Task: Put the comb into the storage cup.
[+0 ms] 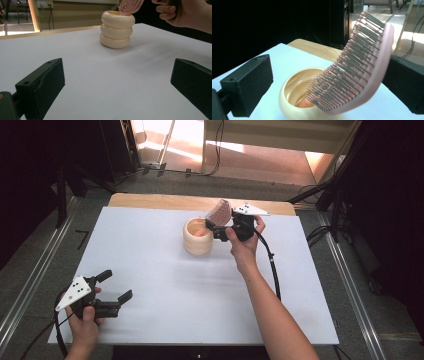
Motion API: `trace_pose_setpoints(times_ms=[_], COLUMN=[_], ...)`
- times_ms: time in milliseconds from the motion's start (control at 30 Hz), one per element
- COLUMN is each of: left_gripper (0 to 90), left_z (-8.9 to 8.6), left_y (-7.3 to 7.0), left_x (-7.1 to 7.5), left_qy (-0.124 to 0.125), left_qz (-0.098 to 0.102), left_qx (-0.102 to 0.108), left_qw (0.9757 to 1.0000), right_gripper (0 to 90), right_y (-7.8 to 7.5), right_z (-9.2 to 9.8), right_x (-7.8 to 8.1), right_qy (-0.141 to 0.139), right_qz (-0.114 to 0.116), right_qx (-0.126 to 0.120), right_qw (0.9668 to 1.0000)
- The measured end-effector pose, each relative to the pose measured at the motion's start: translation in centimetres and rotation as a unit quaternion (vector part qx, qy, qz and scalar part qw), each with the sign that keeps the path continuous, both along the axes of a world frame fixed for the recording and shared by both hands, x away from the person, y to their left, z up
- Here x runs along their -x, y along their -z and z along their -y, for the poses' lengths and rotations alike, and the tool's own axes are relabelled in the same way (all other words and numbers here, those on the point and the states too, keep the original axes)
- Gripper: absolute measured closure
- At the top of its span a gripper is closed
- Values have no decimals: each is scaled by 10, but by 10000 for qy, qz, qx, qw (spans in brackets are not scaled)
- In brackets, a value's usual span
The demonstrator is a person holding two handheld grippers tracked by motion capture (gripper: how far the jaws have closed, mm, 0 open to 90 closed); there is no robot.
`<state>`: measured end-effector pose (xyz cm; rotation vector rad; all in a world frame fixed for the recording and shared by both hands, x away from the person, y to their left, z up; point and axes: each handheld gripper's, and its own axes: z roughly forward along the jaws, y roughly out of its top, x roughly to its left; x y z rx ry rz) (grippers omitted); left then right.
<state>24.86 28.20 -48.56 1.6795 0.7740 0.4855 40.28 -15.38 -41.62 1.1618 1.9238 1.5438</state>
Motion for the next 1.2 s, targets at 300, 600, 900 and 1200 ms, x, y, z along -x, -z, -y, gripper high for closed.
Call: trace_pose_setpoints(times_ms=[300,600,900,1200], left_gripper=[0,0,0,0], left_z=[1,1,2,2], left_y=[0,0,0,1], left_x=[0,0,0,0], left_qy=[1,1,0,-5], left_qz=[8,2,9,-3], left_qx=[-11,-14,-5,-29], left_qw=[10000,10000,10000,10000], right_gripper=[0,0,0,0], right_y=[-1,-4,-1,2], right_z=[8,18,28,37], right_x=[11,22,35,49], right_qy=[1,-65,-86,-79], right_qz=[73,173,182,239], right_qx=[78,129,211,156], right_qw=[9999,9997,9996,9996])
